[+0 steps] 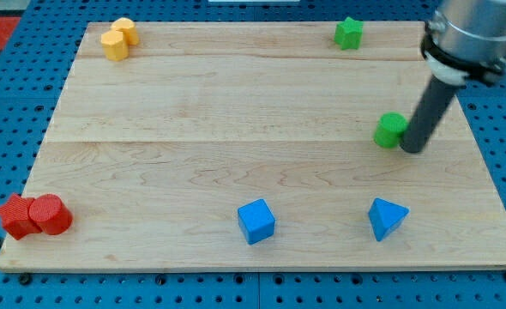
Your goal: Move the green circle to the bottom left of the green star
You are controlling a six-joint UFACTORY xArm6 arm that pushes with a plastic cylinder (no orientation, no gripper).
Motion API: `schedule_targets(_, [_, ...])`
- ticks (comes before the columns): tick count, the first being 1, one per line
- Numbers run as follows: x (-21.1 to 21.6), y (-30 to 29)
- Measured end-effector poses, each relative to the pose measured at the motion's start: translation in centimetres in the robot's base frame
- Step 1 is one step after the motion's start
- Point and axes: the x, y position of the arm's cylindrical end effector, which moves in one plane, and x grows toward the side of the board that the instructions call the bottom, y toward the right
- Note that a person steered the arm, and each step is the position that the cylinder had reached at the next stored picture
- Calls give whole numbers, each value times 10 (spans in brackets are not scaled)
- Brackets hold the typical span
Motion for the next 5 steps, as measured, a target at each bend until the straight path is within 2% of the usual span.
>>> schedule_targets(1, [-44,-53])
schedule_targets(2, [-21,-61])
schedule_targets(3, [-49,-64])
schedule_targets(4, [-104,-26])
schedule_targets(5, [-139,-12])
